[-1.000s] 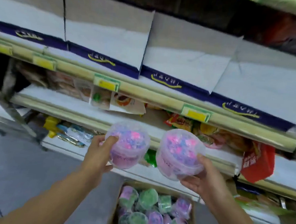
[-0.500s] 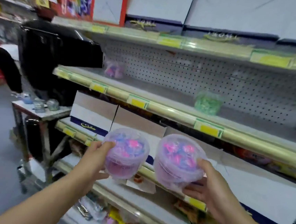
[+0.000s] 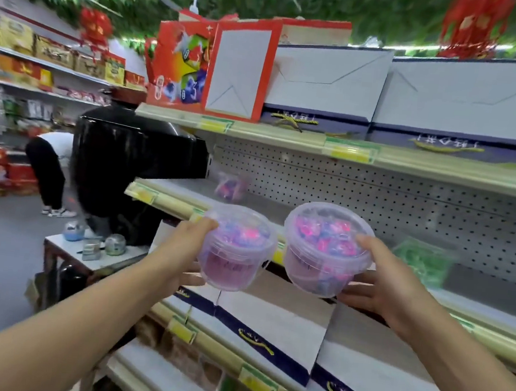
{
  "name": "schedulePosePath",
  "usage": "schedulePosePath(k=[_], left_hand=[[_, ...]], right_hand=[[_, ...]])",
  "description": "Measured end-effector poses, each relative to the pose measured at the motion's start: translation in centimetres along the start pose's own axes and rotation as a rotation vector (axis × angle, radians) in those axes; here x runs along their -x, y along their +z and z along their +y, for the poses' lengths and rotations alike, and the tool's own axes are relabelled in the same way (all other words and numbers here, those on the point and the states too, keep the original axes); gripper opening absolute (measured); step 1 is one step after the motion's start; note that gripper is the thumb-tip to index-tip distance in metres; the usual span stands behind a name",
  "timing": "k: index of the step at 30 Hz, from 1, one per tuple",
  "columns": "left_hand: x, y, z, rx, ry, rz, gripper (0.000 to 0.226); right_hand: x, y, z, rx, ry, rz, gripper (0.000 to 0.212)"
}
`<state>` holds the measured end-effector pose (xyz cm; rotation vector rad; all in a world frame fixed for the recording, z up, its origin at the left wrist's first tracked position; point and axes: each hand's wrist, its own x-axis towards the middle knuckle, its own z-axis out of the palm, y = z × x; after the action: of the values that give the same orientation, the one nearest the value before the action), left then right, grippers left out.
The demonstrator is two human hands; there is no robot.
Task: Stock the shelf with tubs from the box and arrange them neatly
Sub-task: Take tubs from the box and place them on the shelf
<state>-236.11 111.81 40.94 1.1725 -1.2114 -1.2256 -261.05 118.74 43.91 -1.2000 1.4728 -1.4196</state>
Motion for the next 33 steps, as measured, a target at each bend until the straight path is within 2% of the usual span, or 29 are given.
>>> schedulePosePath(k=[11, 18, 22, 26, 29, 31, 33], left_hand=[[-21.6, -4.7, 4.9, -0.055, -0.011, -0.115, 0.039], [-30.3, -10.6, 5.5, -0.113, -0.05, -0.078, 0.041], [-33.2, -13.0, 5.5, -0.129, -0.05, -0.066, 0.034], [-35.1, -13.8, 5.6, -0.149, -0.035, -0.048, 0.04], [-36.1, -13.9, 5.0, -0.214, 0.004, -0.067, 0.051], [-36.0, -14.1, 3.9, -0.321, 0.081, -0.096, 0.069], [-35.6, -14.0, 2.3, -0.448, 0.191, -0.075, 0.099]], right_hand=[[-16.7, 9.9, -2.3, 0.049, 0.076, 0.169, 0.035], [-24.0, 15.6, -2.3, 0.093, 0.14, 0.225, 0.033], [-25.9, 17.5, -1.3, 0.195, 0.158, 0.292, 0.035], [-25.5, 18.6, -0.7, 0.532, 0.045, 0.427, 0.051], [-23.4, 19.9, -0.8, 0.842, -0.148, 0.352, 0.065], [-22.5, 20.8, -0.1, 1.042, -0.228, 0.336, 0.07], [-22.6, 21.4, 0.8, 1.246, -0.286, 0.402, 0.063]])
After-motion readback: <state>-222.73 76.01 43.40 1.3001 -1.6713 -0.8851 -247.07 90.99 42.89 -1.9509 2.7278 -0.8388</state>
